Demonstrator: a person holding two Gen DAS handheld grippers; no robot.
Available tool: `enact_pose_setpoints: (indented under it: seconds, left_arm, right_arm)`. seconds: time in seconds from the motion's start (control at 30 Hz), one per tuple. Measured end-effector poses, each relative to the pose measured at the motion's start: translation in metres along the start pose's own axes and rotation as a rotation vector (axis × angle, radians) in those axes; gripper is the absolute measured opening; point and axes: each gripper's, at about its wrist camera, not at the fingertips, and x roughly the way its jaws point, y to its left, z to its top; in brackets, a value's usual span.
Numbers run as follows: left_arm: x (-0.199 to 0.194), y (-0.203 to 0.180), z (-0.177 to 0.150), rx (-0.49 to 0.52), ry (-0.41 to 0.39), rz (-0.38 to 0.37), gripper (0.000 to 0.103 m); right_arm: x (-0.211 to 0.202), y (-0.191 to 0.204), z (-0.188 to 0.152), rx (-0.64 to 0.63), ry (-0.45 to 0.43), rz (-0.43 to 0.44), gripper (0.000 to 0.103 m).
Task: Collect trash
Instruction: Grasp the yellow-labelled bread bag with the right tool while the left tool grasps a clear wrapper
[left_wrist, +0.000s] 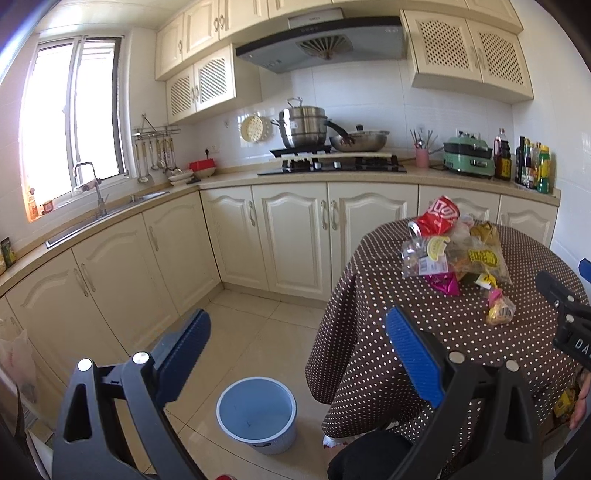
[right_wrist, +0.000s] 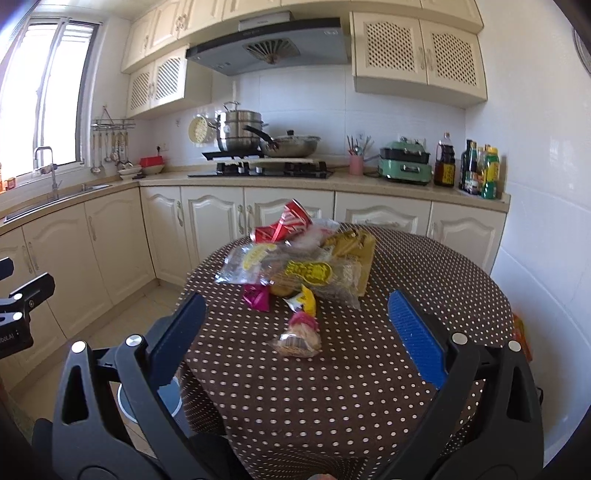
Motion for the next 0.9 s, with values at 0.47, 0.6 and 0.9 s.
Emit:
enact_pose_setpoints:
  seconds: [0.47, 0.6, 0.9]
  left_arm:
    - [0.082, -0.069, 0.007, 0.091, 0.144, -0.155, 0.094]
    - [0.100, -0.083, 0.010, 0.100, 0.176, -0.189, 0.094]
    - [0.133, -0.110, 0.018, 0.117, 0.202, -0.251, 0.094]
  right_arm:
    - [0.094, -0.041, -0.010, 0.055, 0.266, 0.033, 0.097]
    - [0.133, -0.034, -0.011, 0.077, 0.367, 0.133, 0.087]
    - [0.128, -0.052, -0.024, 0.089, 0.373, 0.175, 0.033]
